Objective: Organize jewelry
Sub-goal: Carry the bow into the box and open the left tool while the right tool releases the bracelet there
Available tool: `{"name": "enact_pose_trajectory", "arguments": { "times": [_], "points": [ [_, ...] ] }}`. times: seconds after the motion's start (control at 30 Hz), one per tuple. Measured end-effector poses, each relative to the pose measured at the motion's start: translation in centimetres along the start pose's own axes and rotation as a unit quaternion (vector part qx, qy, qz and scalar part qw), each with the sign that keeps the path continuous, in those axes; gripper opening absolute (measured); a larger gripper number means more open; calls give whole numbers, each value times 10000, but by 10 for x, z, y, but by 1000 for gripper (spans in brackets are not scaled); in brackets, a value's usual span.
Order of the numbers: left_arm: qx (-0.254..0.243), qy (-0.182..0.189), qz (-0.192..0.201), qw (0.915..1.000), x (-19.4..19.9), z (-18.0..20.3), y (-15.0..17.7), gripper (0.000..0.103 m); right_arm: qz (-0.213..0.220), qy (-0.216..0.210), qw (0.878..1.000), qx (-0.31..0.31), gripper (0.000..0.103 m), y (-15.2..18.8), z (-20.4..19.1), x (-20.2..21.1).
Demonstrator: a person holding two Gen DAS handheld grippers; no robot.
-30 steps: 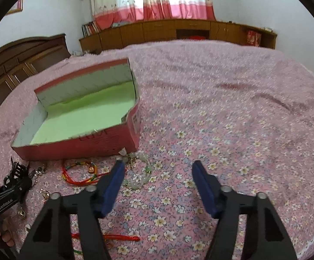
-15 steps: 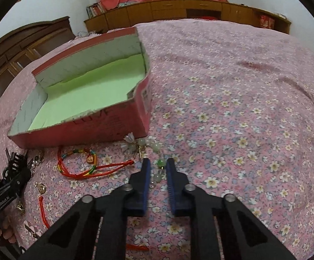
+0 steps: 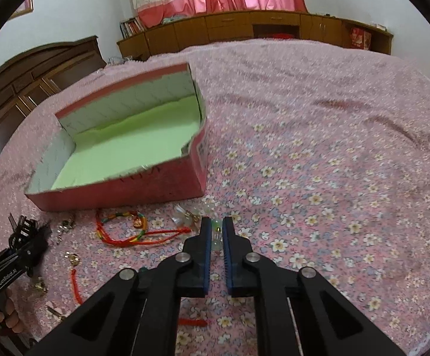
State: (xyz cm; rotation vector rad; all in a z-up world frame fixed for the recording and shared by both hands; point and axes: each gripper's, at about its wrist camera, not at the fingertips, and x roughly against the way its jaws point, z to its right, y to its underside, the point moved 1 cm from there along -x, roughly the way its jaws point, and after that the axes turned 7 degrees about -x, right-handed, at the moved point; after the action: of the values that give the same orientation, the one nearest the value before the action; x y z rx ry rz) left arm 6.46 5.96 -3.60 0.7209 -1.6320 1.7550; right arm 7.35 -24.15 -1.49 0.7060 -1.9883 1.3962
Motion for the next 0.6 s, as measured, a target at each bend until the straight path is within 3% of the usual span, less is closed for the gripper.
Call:
{"name": "enact_pose_trajectory", "arguments": {
  "times": [0.47, 0.6],
  "points": [
    [-235, 141, 402, 9988, 61, 0, -22, 45, 493, -169, 9986, -9, 9, -19, -2, 50],
    [-262, 135, 446, 9986, 62, 5, -34, 45, 608, -190, 9980, 45, 9, -25, -7, 60]
  ]
}}
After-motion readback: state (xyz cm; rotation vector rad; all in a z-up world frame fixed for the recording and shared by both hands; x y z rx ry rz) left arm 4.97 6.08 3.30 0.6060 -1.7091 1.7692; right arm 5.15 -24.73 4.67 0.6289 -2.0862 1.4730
